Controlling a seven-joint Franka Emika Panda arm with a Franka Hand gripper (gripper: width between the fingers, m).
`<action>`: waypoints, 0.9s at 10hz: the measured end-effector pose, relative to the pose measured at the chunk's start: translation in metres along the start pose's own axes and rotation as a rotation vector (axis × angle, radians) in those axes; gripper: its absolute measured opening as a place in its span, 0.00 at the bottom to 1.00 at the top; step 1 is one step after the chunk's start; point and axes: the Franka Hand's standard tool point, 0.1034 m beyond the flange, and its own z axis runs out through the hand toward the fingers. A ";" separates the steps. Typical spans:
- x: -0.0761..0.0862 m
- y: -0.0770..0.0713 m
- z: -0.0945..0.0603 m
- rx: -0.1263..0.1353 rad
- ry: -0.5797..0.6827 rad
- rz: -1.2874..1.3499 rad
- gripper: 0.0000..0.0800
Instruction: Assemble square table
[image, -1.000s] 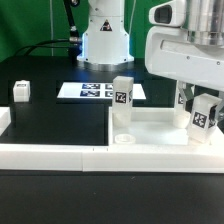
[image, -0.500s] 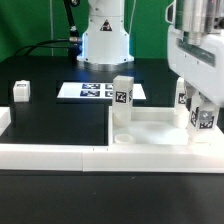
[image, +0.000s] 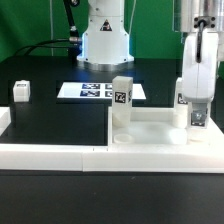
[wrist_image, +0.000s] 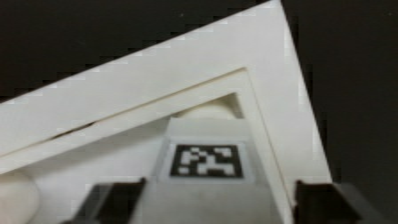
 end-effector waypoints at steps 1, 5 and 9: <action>0.000 0.000 0.000 0.000 0.002 -0.057 0.63; -0.002 -0.001 -0.001 0.003 0.001 -0.488 0.81; -0.001 -0.001 0.000 0.002 0.003 -0.748 0.81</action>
Offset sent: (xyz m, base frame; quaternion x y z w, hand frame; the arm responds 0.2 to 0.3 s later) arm -0.0050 0.0064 0.0009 0.0116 0.0116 -0.3303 0.9437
